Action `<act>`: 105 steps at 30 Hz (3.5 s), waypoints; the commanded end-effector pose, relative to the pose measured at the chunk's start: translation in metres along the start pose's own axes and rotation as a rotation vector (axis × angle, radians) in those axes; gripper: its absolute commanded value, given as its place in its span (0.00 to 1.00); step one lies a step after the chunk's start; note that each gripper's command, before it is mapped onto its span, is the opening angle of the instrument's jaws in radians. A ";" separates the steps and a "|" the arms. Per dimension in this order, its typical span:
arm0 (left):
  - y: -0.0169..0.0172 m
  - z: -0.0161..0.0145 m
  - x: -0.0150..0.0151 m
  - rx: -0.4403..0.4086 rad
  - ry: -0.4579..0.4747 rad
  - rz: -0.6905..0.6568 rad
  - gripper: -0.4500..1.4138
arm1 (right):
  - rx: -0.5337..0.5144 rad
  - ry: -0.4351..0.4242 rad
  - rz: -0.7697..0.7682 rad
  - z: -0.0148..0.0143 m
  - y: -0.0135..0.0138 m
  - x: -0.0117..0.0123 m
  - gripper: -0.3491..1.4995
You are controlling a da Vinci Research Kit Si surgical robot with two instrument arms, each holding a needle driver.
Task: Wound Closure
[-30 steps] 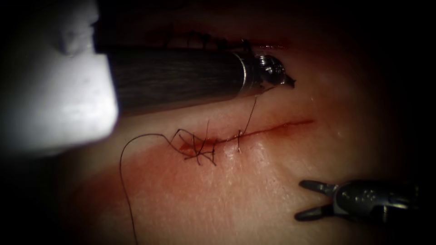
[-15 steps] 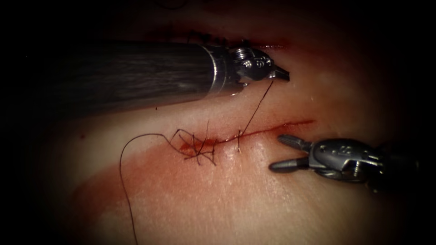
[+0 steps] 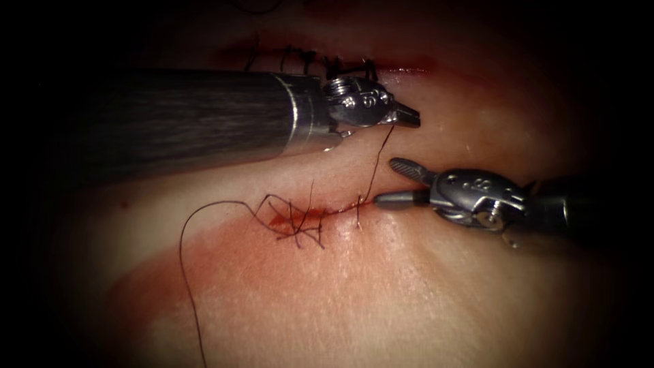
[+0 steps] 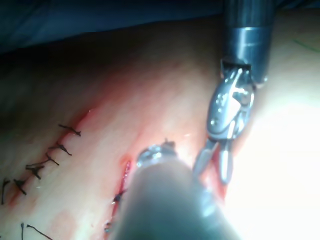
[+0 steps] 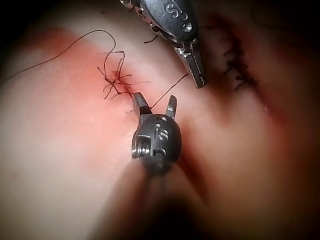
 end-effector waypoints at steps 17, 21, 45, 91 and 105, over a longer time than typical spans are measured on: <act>0.0008 -0.0004 0.0007 0.004 0.009 0.002 0.00 | -0.017 0.001 0.000 0.0064 0.0008 -0.0006 0.92; 0.0009 -0.0004 0.0008 0.004 0.009 0.008 0.00 | -0.007 0.006 0.000 0.0071 0.0007 -0.0004 0.92; 0.0022 -0.0003 0.0009 0.005 0.007 0.012 0.00 | 0.034 0.020 -0.008 0.0082 -0.0001 -0.0003 0.00; -0.0076 -0.0086 -0.0233 0.224 0.001 -0.103 0.82 | -0.022 -0.016 -0.064 -0.0047 -0.0027 -0.0045 0.99; -0.0094 -0.0044 -0.0195 0.228 0.208 -0.191 0.92 | -0.028 -0.014 -0.074 -0.0041 -0.0033 -0.0057 0.99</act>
